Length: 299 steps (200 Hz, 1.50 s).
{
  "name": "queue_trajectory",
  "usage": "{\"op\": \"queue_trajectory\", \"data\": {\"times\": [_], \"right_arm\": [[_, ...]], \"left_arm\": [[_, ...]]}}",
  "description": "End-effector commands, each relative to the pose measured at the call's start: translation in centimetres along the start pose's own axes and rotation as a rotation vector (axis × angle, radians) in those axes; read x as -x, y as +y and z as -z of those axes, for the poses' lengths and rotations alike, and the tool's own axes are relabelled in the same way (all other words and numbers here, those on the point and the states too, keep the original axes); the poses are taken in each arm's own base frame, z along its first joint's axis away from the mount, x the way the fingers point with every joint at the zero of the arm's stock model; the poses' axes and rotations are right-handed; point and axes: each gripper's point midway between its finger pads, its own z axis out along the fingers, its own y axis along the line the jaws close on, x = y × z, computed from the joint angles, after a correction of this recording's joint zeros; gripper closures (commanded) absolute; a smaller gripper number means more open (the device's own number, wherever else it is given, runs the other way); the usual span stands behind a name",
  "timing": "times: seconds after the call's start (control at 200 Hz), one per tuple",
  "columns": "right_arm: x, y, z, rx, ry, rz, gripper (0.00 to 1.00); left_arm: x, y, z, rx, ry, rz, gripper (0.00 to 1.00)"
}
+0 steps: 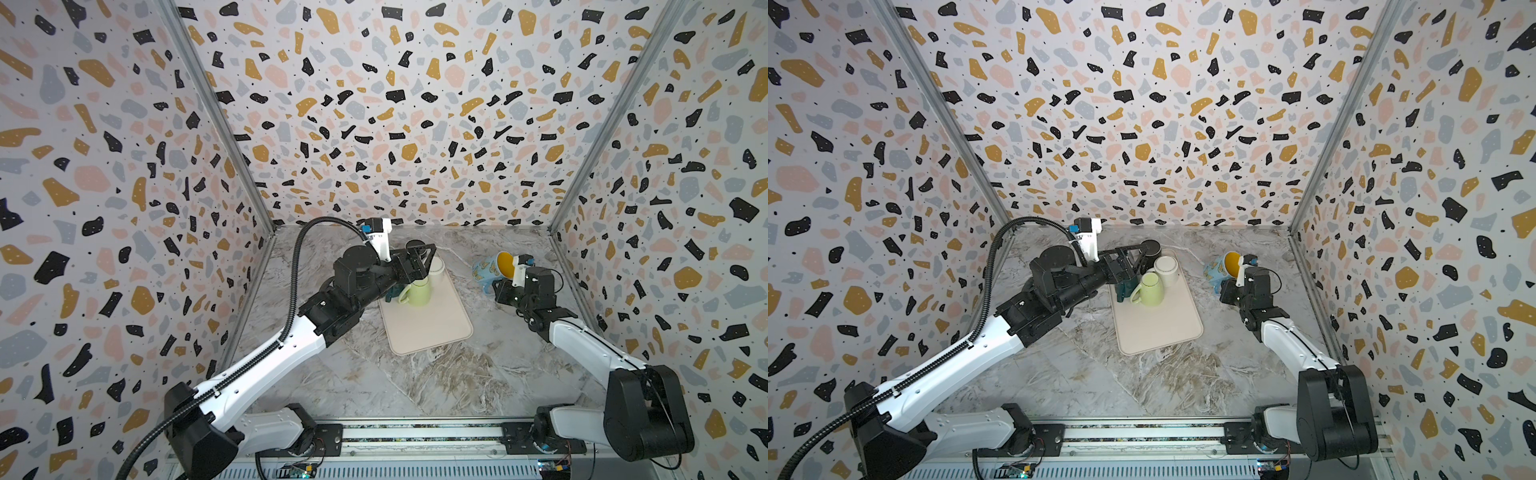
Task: Turn the mug right side up
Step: Place the mug at the top-right of the table.
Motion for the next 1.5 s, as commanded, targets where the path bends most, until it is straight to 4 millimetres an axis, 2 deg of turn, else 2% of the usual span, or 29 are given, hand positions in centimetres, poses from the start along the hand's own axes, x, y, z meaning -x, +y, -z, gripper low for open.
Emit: {"op": "queue_trajectory", "data": {"times": [0.0, 0.275, 0.556, 0.766, 0.981, 1.287, 1.492], "right_arm": [[6.5, 2.4, 2.0, 0.058, -0.199, 0.040, 1.00], [6.6, 1.5, 2.0, 0.024, -0.202, 0.032, 1.00], [7.0, -0.5, 1.5, -0.090, -0.178, 0.005, 1.00], [7.1, -2.0, 1.0, -0.196, -0.131, 0.022, 1.00], [6.9, -3.2, 0.3, -0.270, -0.088, 0.044, 1.00], [7.6, -4.5, -0.6, -0.369, -0.035, 0.083, 1.00], [6.5, -5.5, -2.1, -0.406, 0.035, 0.102, 1.00]], "left_arm": [[0.8, -0.4, 0.1, -0.027, -0.035, 0.005, 0.00], [0.6, 0.2, 0.1, -0.006, -0.046, 0.006, 0.00], [-1.5, 4.8, 0.1, 0.156, -0.034, -0.053, 0.00], [-3.4, 7.1, 0.7, 0.217, -0.004, -0.099, 0.00], [-4.7, 8.2, 0.9, 0.237, 0.027, -0.131, 0.00], [-5.7, 9.0, 0.7, 0.245, 0.043, -0.140, 0.00], [-6.0, 9.4, 0.7, 0.256, 0.051, -0.150, 0.00]]}}
